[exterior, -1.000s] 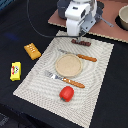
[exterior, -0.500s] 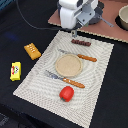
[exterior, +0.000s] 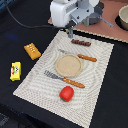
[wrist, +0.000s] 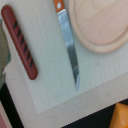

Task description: Interact with the objects in diverse but meaningful ways.

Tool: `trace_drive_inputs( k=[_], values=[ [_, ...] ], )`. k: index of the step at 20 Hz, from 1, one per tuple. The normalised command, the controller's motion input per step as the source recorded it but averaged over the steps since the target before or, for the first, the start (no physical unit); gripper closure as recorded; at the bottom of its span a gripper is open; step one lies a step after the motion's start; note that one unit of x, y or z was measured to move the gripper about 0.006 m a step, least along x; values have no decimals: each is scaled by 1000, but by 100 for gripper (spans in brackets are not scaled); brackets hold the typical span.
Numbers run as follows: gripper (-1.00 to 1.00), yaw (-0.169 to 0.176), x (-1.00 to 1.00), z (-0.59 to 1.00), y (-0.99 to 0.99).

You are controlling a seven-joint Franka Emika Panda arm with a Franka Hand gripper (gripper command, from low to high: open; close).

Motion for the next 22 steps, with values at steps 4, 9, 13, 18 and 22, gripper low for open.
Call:
trace_drive_inputs(
  k=[4,9,13,18,22],
  values=[
    [-100,122,224,446,-555],
    [-100,147,117,366,-542],
    [-100,132,146,371,-563],
    [-100,126,134,306,-545],
    [-100,110,197,326,-583]
  ],
)
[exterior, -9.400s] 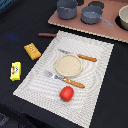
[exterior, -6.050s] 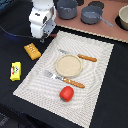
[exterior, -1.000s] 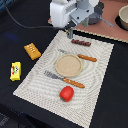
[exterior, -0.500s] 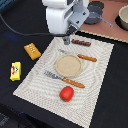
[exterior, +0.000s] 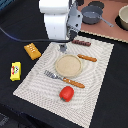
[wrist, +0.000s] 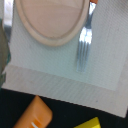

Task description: Interact with the objects in diverse but meaningful ways.

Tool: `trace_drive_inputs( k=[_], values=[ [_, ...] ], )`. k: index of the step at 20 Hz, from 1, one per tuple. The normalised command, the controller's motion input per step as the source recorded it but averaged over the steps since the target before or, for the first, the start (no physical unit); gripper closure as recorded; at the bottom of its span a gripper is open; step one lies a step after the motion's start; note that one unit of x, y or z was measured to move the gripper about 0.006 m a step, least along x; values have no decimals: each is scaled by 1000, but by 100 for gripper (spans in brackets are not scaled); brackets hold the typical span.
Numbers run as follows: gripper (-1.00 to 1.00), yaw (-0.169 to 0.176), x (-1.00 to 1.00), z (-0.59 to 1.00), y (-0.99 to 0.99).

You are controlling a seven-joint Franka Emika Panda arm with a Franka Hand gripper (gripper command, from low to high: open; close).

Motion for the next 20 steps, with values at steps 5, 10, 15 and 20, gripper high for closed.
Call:
trace_drive_inputs(
  k=[5,10,15,20],
  values=[
    [-100,122,111,93,-517],
    [-100,56,526,-3,-564],
    [-100,27,753,-54,-495],
    [-100,6,911,73,-329]
  ],
)
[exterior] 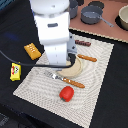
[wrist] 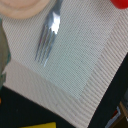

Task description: Interact with the objects in diverse but meaningful ways.

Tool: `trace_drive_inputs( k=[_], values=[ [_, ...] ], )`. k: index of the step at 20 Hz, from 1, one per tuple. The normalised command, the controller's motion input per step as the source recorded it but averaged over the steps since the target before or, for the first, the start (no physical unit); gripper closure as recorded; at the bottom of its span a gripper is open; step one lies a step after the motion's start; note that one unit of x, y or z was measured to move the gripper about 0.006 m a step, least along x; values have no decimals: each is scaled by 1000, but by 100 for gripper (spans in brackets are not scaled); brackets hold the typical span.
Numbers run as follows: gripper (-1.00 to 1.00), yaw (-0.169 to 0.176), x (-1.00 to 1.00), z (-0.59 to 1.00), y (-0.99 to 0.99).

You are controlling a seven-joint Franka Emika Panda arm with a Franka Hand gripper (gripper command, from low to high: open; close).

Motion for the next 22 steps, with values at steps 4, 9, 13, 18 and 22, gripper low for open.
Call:
trace_drive_inputs(
  k=[4,9,13,18,22],
  values=[
    [-100,15,850,40,-339],
    [-100,26,801,102,-326],
    [-100,83,496,92,-374],
    [-100,163,147,78,-322],
    [-100,144,231,136,-362]
  ],
)
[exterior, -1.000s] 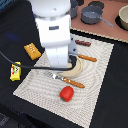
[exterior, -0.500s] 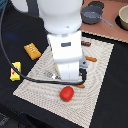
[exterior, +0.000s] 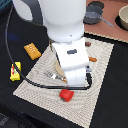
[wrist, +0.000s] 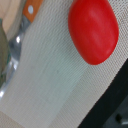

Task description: Interact with the objects in diverse but meaningful ways.

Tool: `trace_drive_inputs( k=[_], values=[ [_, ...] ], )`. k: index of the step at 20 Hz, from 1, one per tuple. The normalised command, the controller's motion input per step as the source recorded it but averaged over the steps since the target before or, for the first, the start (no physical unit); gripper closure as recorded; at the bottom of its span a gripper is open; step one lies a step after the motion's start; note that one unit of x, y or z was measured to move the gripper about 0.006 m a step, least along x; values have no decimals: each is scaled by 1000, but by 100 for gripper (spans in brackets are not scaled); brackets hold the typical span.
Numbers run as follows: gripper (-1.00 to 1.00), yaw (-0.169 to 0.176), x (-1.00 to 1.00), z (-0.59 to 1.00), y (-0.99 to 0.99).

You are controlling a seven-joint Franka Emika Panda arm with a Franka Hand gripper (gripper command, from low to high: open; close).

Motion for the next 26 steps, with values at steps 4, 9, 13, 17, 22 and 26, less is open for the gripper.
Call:
trace_drive_inputs(
  k=[4,9,13,17,22,26],
  values=[
    [-100,32,571,149,-446],
    [-100,14,706,-16,-389],
    [-100,26,737,-15,-370],
    [-100,84,548,0,-196],
    [-100,81,447,0,-195],
    [-100,84,331,-40,-257]
  ],
)
